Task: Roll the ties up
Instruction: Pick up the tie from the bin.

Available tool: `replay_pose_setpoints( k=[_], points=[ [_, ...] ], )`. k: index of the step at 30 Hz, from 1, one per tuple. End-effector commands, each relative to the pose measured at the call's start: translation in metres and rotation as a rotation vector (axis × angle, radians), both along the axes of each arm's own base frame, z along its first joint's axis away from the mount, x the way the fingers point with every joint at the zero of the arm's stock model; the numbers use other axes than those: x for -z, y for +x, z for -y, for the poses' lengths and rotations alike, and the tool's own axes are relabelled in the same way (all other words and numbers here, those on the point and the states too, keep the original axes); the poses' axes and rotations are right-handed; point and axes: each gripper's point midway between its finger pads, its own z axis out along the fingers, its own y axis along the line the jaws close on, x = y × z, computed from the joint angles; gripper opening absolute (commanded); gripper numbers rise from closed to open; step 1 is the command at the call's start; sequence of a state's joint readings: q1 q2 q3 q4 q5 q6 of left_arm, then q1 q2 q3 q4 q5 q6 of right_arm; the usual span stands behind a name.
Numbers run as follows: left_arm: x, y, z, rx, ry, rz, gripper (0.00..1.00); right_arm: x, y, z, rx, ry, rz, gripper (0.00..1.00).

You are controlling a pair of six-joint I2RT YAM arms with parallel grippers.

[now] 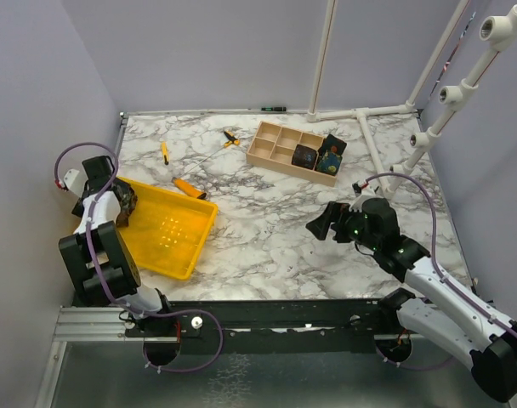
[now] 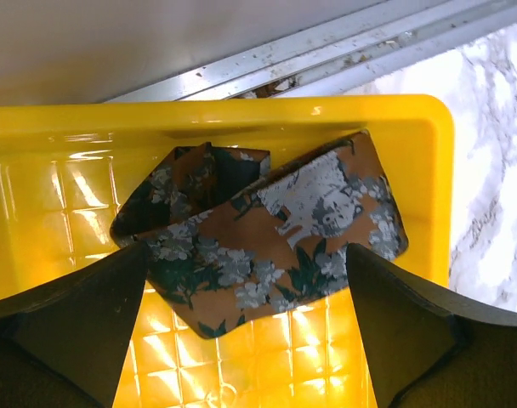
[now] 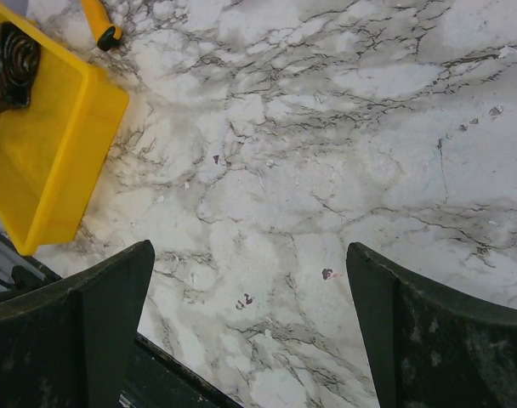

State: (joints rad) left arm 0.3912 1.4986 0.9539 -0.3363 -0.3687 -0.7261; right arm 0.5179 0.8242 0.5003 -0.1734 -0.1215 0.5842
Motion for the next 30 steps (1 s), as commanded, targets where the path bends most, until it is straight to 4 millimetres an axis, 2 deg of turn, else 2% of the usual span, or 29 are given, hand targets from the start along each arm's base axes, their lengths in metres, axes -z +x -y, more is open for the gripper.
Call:
replay_pose_setpoints(
  k=[1,4,8,13,16,17,18,20,24,27,30],
  points=[
    [0.026,0.009,-0.001,-0.026,-0.079,0.037,0.99,0.004,-0.005,0.003,-0.008,-0.019,0.002,1.00],
    [0.046,0.008,-0.001,-0.021,-0.106,-0.011,0.94,0.003,-0.004,0.002,-0.017,-0.024,0.010,1.00],
    [0.061,0.008,0.003,-0.002,-0.129,-0.019,0.79,0.003,-0.001,0.004,-0.009,-0.036,0.016,1.00],
    [0.061,0.009,0.004,0.033,-0.118,-0.019,0.45,0.005,0.002,0.004,0.003,-0.043,0.010,1.00],
    [0.045,0.011,0.003,0.055,-0.093,0.011,0.14,0.004,0.003,0.003,0.003,-0.036,0.011,1.00],
    [0.035,0.012,0.003,0.058,-0.084,0.035,0.04,0.003,0.003,0.002,0.003,-0.030,0.011,1.00],
    [0.024,0.013,0.004,0.060,-0.078,0.066,0.00,0.002,0.003,0.000,0.000,-0.022,0.010,1.00],
    [-0.005,0.015,0.009,0.067,-0.069,0.152,0.00,0.001,0.003,-0.004,-0.013,-0.002,0.011,1.00],
    [-0.085,0.023,0.024,0.117,-0.018,0.340,0.00,-0.001,0.004,-0.006,-0.019,0.000,0.004,1.00],
    [-0.146,0.030,0.050,0.202,0.005,0.481,0.00,-0.006,0.007,-0.005,-0.017,-0.013,0.019,1.00],
    [-0.213,0.033,0.101,0.349,0.029,0.647,0.00,-0.010,0.009,-0.005,-0.011,-0.012,0.025,0.99]
  ],
)
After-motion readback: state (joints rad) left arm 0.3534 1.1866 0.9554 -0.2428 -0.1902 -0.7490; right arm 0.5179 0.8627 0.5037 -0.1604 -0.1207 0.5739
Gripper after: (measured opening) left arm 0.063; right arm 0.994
